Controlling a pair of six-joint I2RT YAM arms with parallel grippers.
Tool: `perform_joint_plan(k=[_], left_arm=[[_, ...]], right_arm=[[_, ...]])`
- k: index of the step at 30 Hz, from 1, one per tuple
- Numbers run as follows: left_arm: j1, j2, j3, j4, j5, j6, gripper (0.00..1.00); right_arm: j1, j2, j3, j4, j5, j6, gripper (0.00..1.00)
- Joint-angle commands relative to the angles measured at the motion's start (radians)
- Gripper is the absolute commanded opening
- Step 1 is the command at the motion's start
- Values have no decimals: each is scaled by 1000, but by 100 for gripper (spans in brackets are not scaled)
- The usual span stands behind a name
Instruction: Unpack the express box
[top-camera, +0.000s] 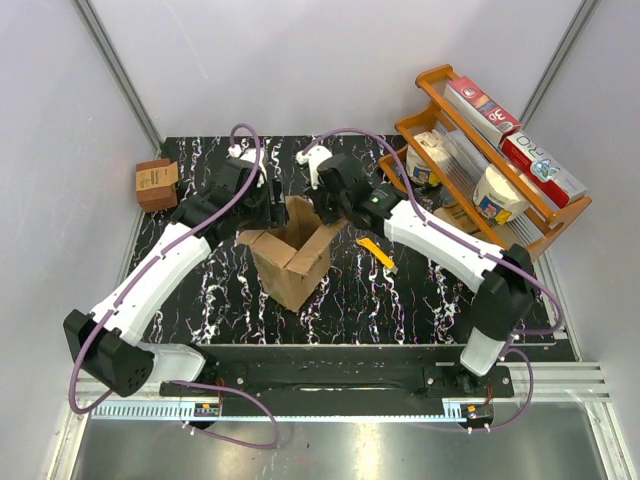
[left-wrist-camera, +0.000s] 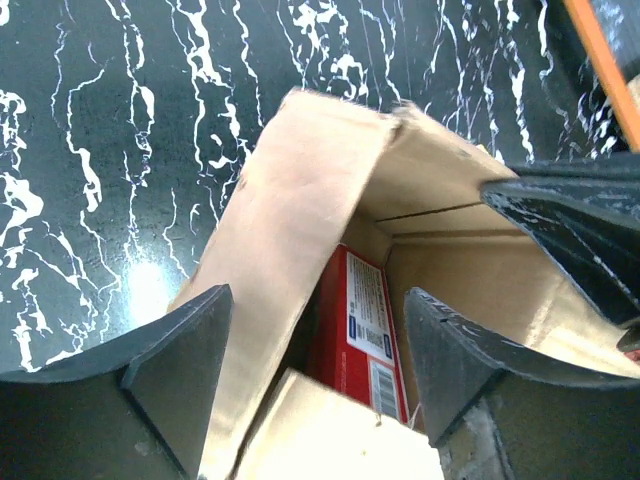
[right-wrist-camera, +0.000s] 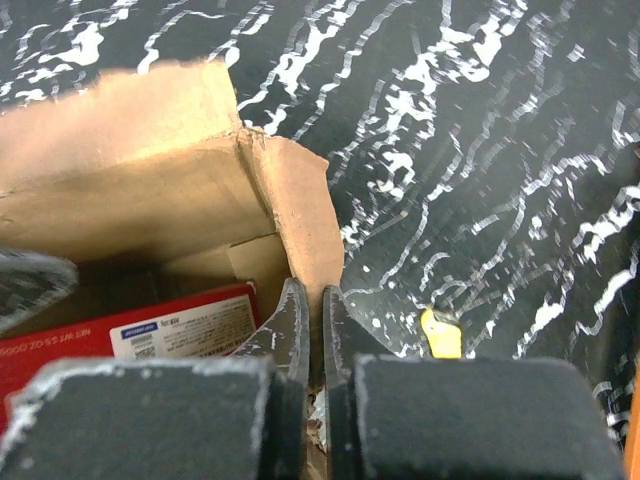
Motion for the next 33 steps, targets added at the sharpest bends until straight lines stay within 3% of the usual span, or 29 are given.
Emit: perform_joint_plan(k=[1, 9, 15, 33], left_arm=[[-8, -39, 72, -28, -106, -89, 77], [-11, -76, 47, -74, -205, -190, 88], [-38, -50, 34, -74, -189, -233, 95], [-78, 82, 20, -68, -245, -282, 97]], right_arm=[[21, -142, -91, 145, 228, 164, 0], [102, -165, -151, 172, 517, 303, 0], [116, -95, -105, 94, 570, 409, 0], [116, -58, -85, 64, 589, 423, 0]])
